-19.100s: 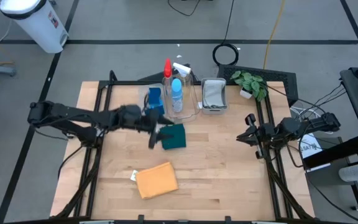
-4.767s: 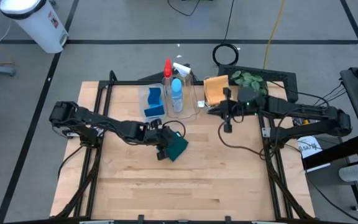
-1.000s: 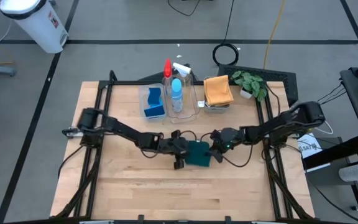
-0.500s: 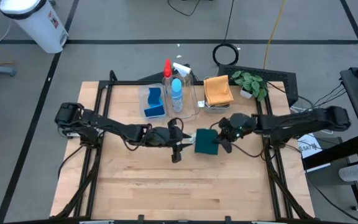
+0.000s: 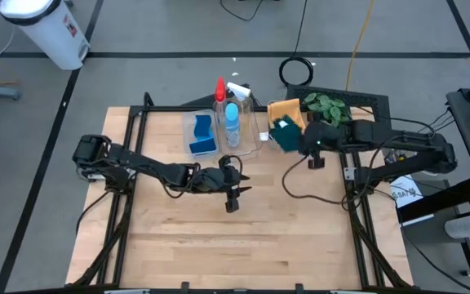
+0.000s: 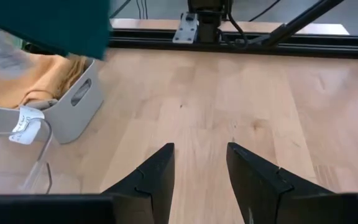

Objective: Pick & Place Kitchen Items
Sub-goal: Put the dark blue microfiber cloth into the gray bin, then return to Home Position

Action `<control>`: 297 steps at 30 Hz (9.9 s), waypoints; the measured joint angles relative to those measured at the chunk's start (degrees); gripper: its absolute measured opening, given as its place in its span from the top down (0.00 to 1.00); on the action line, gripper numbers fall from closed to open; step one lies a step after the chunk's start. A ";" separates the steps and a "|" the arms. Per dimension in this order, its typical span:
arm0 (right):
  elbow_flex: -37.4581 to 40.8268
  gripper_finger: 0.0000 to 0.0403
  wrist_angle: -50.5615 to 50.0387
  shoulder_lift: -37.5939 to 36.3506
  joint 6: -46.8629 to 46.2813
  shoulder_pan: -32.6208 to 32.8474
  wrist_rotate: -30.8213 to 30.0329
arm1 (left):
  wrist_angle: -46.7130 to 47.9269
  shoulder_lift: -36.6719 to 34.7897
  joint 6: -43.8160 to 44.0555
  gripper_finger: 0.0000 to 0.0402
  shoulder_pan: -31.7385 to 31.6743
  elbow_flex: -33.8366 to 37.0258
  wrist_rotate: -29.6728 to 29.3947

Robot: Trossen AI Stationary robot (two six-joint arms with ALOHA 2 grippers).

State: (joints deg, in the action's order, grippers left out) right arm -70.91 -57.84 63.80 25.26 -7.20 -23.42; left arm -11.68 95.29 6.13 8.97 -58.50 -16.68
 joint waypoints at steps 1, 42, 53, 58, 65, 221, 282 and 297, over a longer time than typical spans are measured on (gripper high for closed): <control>-0.18 1.00 0.54 0.46 6.21 -0.02 -2.97 | 0.00 0.00 0.00 0.62 0.00 0.00 0.02; 12.47 1.00 36.60 20.06 43.85 -22.48 -16.78 | 5.95 0.00 0.09 0.62 0.00 -0.09 0.02; 15.48 1.00 34.49 20.08 32.06 -19.69 -7.07 | 5.92 0.00 0.06 0.62 0.00 -0.09 0.02; 15.58 1.00 33.60 20.08 27.51 -20.15 -0.86 | 5.92 0.00 0.07 0.62 0.00 -0.09 0.02; 15.58 0.99 33.55 20.08 21.12 -20.52 -0.33 | 5.92 -0.02 0.07 0.62 0.00 -0.09 0.02; 70.05 0.99 62.34 -56.13 -30.56 -22.32 27.98 | 1.11 -77.20 4.59 0.62 -5.64 57.57 -6.85; 70.07 0.99 62.34 -56.11 -30.57 -22.32 27.98 | 1.11 -77.18 4.59 0.62 -5.62 57.57 -6.84; 70.07 1.00 62.34 -56.12 -30.57 -22.32 27.98 | 1.13 -77.18 4.59 0.62 -5.64 57.57 -6.83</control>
State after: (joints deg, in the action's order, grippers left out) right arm -0.84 4.49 7.67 -5.31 -29.52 4.56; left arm -10.55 18.11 10.72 3.34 -0.93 -23.51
